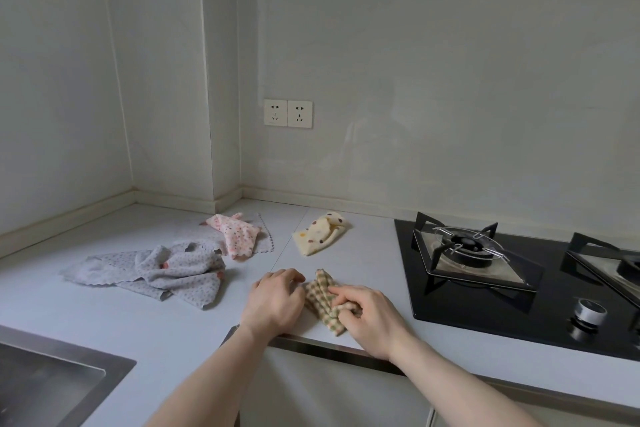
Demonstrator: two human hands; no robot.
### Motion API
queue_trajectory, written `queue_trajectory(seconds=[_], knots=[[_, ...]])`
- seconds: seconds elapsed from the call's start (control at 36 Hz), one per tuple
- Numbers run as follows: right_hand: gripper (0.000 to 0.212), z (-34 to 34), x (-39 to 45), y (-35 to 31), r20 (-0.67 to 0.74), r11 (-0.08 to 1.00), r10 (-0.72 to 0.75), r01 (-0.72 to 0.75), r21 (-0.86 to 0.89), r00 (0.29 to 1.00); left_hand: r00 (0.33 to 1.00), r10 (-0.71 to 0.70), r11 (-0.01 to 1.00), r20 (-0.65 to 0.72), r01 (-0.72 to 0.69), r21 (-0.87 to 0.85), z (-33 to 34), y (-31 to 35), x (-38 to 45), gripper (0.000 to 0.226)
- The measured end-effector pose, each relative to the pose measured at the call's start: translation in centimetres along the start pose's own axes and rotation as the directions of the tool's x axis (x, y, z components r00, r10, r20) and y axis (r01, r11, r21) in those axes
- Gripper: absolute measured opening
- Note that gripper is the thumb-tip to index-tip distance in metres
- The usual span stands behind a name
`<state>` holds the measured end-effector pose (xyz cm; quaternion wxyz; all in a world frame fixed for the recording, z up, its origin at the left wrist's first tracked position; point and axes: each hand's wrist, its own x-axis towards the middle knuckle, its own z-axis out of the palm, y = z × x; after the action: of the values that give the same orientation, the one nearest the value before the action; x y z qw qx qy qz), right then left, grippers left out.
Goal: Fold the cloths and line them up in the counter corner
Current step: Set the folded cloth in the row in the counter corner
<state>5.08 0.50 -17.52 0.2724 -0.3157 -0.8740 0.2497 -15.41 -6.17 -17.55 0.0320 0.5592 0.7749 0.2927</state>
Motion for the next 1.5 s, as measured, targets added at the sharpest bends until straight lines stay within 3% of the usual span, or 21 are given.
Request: queue_trajectory(seconds=[0.08, 0.22, 0.31, 0.44, 0.69, 0.83, 0.92, 1.06, 1.14, 1.19, 1.25, 1.31, 1.36, 1.44, 1.5], knots=[[0.039, 0.0, -0.1, 0.1, -0.045, 0.999, -0.009, 0.011, 0.035, 0.999, 1.0, -0.004, 1.0, -0.004, 0.004, -0.013, 0.0, 0.0, 0.0, 0.033], [0.024, 0.0, -0.2, 0.3, -0.06, 1.0, 0.008, -0.006, 0.022, 0.998, 1.0, -0.026, 0.999, -0.005, 0.026, -0.039, -0.1, 0.3, 0.0, 0.051], [0.013, 0.1, -0.2, 0.3, -0.045, 0.999, 0.015, -0.013, 0.032, 0.999, 1.0, -0.01, 1.0, -0.019, 0.009, -0.018, 0.2, 0.2, -0.1, 0.05], [0.023, -0.3, -0.2, -0.1, 0.026, 0.964, 0.116, -0.118, 0.238, 0.993, 0.999, 0.036, 0.999, -0.029, -0.036, 0.007, 0.5, 0.0, -0.3, 0.05], [0.035, -1.4, -0.6, 0.4, 0.095, 0.889, 0.034, -0.074, 0.452, 0.995, 0.999, 0.053, 0.999, 0.008, -0.053, 0.005, 0.7, -0.2, 0.1, 0.069], [0.041, -1.4, -0.5, 0.9, 0.084, 0.814, 0.045, -0.086, 0.575, 0.995, 0.996, 0.074, 0.997, 0.053, -0.074, -0.002, 0.7, -0.4, 0.4, 0.059], [0.047, -1.4, -0.3, 0.8, 0.115, 0.759, 0.128, -0.172, 0.628, 0.985, 0.985, 0.077, 0.995, 0.152, -0.066, -0.078, 0.0, -0.5, 0.6, 0.05], [0.06, -1.4, 0.3, -0.2, 0.19, 0.695, 0.282, -0.337, 0.636, 0.94, 0.95, -0.046, 0.932, 0.307, 0.152, -0.33, -1.6, 0.2, 1.2, 0.013], [0.058, -2.2, 1.0, -1.6, 0.26, 0.645, 0.414, -0.482, 0.592, 0.873, 0.89, -0.156, 0.801, 0.427, 0.367, -0.473, -3.5, 2.7, 1.0, 0.026], [0.049, -3.8, 1.1, -2.9, 0.367, 0.551, 0.51, -0.623, 0.556, 0.778, 0.861, -0.23, 0.695, 0.454, 0.472, -0.543, -5.1, 5.2, 0.4, 0.018], [0.038, -6.3, 0.8, -4.5, 0.444, 0.501, 0.566, -0.717, 0.484, 0.695, 0.855, -0.261, 0.66, 0.449, 0.497, -0.563, -7.0, 7.6, -0.4, 0.008], [0.026, -9.7, 0.3, -6.3, 0.464, 0.515, 0.595, -0.755, 0.407, 0.656, 0.85, -0.244, 0.668, 0.466, 0.496, -0.555, -9.4, 10.2, -1.2, 0.006], [0.021, -13.3, -0.5, -8.4, 0.487, 0.486, 0.605, -0.777, 0.401, 0.63, 0.846, -0.217, 0.653, 0.487, 0.496, -0.572, -12.2, 12.6, -2.0, 0.009], [0.03, -18.1, -1.6, -11.2, 0.507, 0.382, 0.606, -0.784, 0.49, 0.613, 0.836, -0.214, 0.59, 0.505, 0.523, -0.616, -16.2, 15.3, -2.7, 0.007], [0.03, -20.8, -2.3, -12.9, 0.478, 0.358, 0.619, -0.765, 0.535, 0.624, 0.817, -0.21, 0.539, 0.537, 0.555, -0.634, -18.3, 16.7, -2.5, 0.02]])
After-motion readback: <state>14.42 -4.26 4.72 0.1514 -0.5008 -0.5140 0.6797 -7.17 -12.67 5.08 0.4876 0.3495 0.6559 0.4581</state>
